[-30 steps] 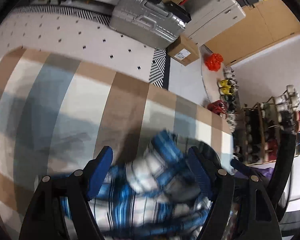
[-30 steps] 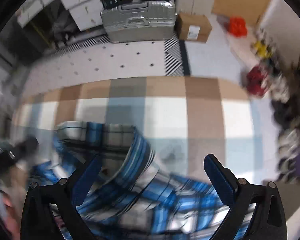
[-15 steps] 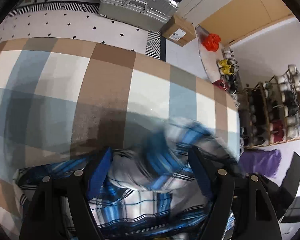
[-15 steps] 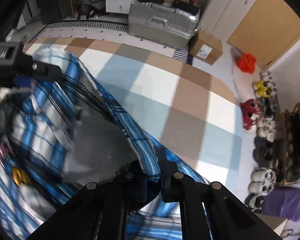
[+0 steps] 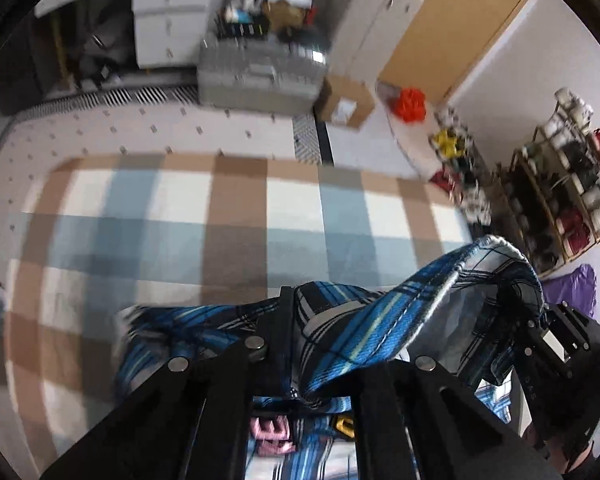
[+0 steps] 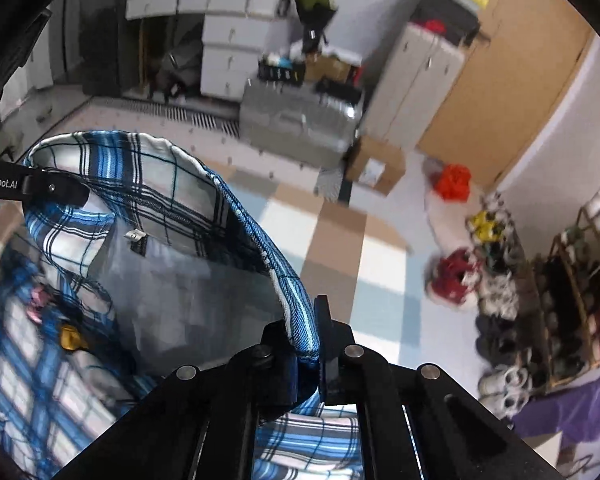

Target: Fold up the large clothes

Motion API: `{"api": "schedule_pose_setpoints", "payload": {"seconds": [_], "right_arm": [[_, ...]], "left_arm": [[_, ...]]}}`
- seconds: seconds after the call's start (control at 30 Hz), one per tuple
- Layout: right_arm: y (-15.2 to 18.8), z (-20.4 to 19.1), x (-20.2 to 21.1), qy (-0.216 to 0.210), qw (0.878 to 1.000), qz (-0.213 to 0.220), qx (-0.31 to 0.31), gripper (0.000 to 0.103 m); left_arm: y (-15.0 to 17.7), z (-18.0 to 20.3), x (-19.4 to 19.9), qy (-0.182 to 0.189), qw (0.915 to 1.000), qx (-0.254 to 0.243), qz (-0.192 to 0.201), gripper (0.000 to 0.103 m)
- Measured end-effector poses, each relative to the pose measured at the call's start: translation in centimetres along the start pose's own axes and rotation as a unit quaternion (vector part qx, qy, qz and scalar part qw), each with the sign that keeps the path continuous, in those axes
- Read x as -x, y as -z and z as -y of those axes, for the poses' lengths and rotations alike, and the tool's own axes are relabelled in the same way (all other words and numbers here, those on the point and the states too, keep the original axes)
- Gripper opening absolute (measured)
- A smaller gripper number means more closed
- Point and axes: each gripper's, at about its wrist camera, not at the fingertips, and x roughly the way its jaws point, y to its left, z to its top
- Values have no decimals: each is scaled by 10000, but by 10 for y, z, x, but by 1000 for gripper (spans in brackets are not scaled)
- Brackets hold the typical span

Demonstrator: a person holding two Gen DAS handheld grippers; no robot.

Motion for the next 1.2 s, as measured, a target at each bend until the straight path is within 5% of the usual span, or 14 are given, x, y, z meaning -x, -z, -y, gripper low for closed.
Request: {"api": "schedule_pose_setpoints", "payload": {"seconds": [0.2,0.4,0.5,0.63,0.8,1.0,1.2], "right_arm": [[14,-1,89,124,9978,650,-18,6],[91,-24,169,333,9955,887,-56,6],[132,-35,182,369,9966,719,-162,6],[191,-53,182,433,9982,281,-297,6],[240,-61,167,-3,9938,-358,-1056,6],[277,-52,120,-829,9654,-1202,-2163,6],[289,-51,105,-1775,9337,-1289,-2831,6]], "left_arm": [[60,5,90,402,9957,-102,833,2],[145,26,132,461,9873,-584,1407,2],[191,21,132,674,9863,-572,1396,2],[235,16,120,708,9880,-552,1258,2],[263,4,93,712,9928,-347,896,2],[275,2,57,537,9966,-346,529,2],[273,-7,47,483,9969,-326,527,3]]}}
